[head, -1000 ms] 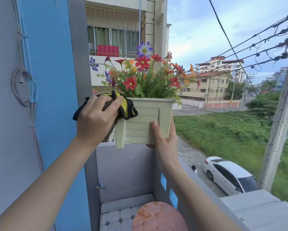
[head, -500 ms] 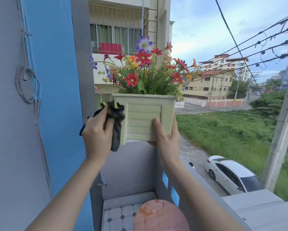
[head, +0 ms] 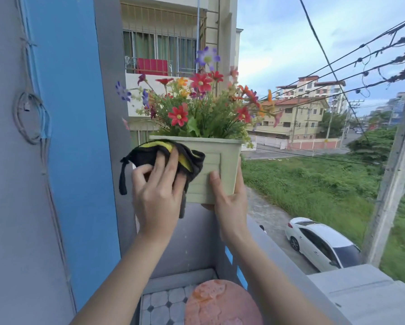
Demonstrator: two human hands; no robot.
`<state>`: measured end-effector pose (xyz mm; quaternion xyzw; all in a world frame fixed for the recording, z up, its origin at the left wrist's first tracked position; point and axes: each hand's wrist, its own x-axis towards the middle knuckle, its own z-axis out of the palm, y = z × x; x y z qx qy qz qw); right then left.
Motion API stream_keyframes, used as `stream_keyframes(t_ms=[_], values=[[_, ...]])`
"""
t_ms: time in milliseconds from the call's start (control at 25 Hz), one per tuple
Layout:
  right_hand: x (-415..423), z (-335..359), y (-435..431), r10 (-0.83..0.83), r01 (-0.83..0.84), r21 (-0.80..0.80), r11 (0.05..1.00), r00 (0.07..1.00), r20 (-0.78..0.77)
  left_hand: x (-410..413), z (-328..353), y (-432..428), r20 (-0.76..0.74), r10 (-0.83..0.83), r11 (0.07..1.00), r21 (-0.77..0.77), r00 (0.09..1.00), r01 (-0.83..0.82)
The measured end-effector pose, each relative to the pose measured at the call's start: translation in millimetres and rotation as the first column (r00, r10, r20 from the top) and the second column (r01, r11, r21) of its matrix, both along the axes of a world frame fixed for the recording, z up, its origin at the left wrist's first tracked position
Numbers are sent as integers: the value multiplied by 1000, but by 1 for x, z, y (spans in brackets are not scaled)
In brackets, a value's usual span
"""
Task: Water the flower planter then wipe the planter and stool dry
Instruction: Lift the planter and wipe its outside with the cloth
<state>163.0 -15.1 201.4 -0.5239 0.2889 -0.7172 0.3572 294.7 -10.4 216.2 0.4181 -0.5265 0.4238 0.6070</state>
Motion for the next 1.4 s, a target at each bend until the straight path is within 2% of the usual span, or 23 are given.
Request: stream_keyframes(t_ms=[120,160,200,360,480,560,640,720,800,840,880,960,1000,1080,1120,1160,1240,1320,1400], values=[[-4,4,0,-26,26,-8,1000,999,-23,0,-57,1,270,38,997,55,962,-55],[-5,4,0,-41,41,-12,999,998,-38,2,-68,3,323,13,996,81,946,-42],[-6,4,0,-50,49,-15,999,998,-43,3,-68,3,316,-28,995,104,948,-6],[-1,0,-3,25,-26,13,1000,999,30,6,-8,3,-23,-80,995,66,997,81],[0,0,-5,49,-51,23,998,996,75,3,4,3,-239,-126,964,199,963,176],[-2,2,-6,47,-50,32,998,996,70,-6,-23,7,-402,-246,858,333,882,391],[-6,3,-10,57,-59,34,998,997,52,-16,-49,16,-547,-344,731,353,763,584],[-8,4,-13,66,-69,39,997,996,63,-19,-54,16,-497,-335,762,356,800,541],[-9,3,-16,63,-65,40,997,996,55,-14,-31,12,-318,-316,841,342,894,419],[-9,2,-17,65,-66,39,997,997,43,-10,-14,9,-252,-342,855,315,905,411],[-8,2,-17,77,-79,40,996,996,37,-8,5,9,-258,-399,833,299,880,465],[-10,2,-16,121,-123,50,991,992,47,-8,35,11,-448,-503,696,297,739,654],[-12,2,-15,135,-138,56,989,989,58,-7,40,12,-595,-516,586,280,616,761],[-20,4,-14,163,-170,79,982,983,85,-1,35,12,-774,-494,364,230,397,902],[-25,4,-14,174,-180,87,980,982,77,1,26,12,-799,-484,297,233,356,926],[-29,4,-14,174,-179,93,979,983,58,0,17,16,-815,-460,263,254,353,931],[-35,6,-12,168,-170,92,981,985,29,-8,4,20,-788,-461,258,321,408,911],[-37,6,-13,169,-170,94,981,985,11,-14,3,19,-723,-524,355,296,451,887],[-37,7,-12,190,-190,111,976,982,10,-14,10,13,-724,-569,348,217,389,912]])
